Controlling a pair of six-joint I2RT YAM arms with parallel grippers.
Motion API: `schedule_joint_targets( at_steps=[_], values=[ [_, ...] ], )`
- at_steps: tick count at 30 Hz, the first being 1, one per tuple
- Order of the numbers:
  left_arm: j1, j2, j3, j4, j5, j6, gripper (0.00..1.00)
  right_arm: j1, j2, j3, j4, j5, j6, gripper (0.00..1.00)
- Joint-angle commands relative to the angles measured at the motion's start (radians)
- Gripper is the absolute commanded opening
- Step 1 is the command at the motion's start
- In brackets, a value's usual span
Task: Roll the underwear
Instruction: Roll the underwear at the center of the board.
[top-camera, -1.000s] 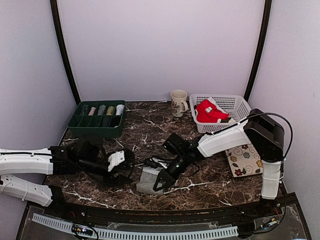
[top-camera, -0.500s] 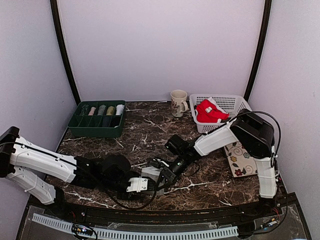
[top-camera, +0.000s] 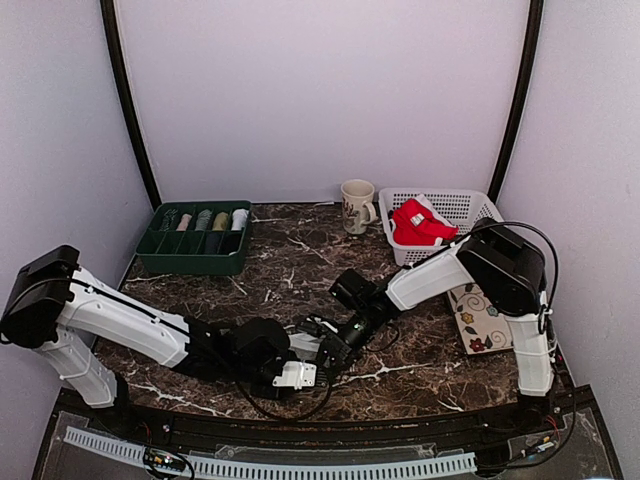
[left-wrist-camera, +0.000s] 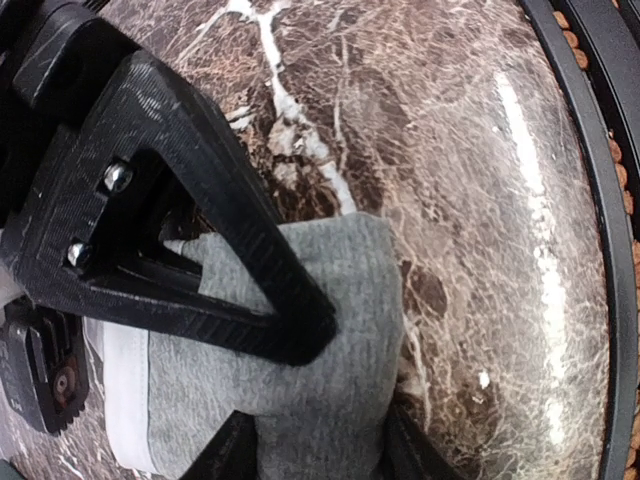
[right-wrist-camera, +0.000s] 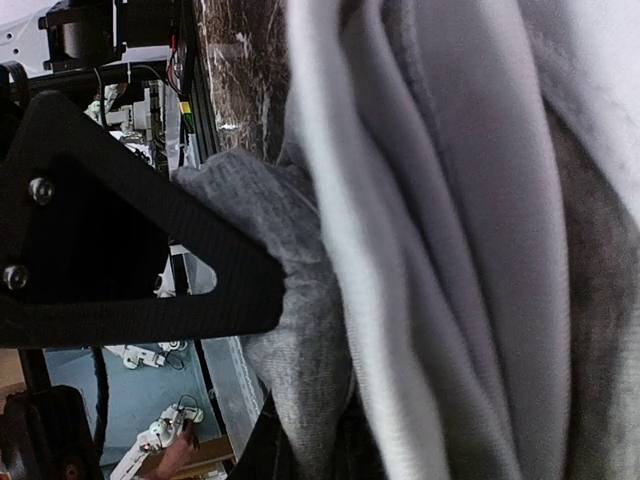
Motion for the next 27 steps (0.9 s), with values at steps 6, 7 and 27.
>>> schedule_joint_targets(
  at_steps=[6,7,27],
  values=[
    [0.008,0.103,0.063,-0.242,0.126,-0.116,0.22,-0.024,-0.058,-0.019,-0.049,0.147,-0.01,0.3],
    [0.012,0.105,0.065,-0.251,0.14,-0.112,0.19,-0.029,-0.074,-0.025,-0.046,0.162,-0.016,0.31],
    [0.383,0.331,0.393,-0.672,0.992,-0.106,0.11,0.058,-0.74,-0.506,0.3,0.657,-0.297,0.45]
  ],
)
